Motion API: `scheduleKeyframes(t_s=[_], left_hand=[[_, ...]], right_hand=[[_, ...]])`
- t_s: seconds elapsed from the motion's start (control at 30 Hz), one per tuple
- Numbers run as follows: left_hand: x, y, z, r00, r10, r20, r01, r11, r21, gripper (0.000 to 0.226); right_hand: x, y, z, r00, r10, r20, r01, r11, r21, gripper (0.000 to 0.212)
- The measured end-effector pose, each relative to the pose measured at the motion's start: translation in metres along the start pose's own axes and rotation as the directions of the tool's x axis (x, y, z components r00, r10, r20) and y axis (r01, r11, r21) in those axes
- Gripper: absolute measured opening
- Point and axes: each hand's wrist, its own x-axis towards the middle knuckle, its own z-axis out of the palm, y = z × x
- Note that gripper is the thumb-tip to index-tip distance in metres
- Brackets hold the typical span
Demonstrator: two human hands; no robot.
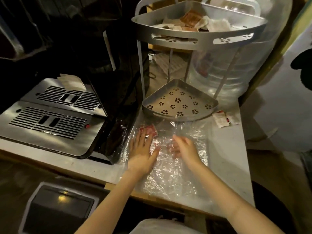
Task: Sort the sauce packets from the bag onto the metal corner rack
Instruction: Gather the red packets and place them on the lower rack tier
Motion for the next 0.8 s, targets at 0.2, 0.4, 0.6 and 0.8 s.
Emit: scheduleKeyframes(t_s=[0.2,0.4,0.6,0.8], left_hand=[[0.004,0.005,-0.008,0.996,-0.014,0.089,0.009,0.998,0.058,0.052],[0.017,0.02,-0.027,0.985,-0.07,0.156,0.051,0.991,0.122,0.056],[0.01,0.041,-0.013,0.998,-0.05,0.036,0.044,0.989,0.139,0.07],[0.009,0.038,0.002,0.998,-0.039,0.052,0.03,0.984,0.178,0.06]], right_hand=[[0.0,0.014,-0.034,0.947,-0.267,-0.176,0.141,0.842,-0.521,0.015],[-0.005,0.026,-0.053,0.919,-0.187,-0.347,-0.109,0.727,-0.679,0.059],[-0.01,0.023,-0.064,0.914,0.19,-0.359,-0.172,0.982,0.082,0.073],[-0.02,0.008,-0.072,0.939,0.306,-0.158,-0.298,0.952,0.07,0.009]])
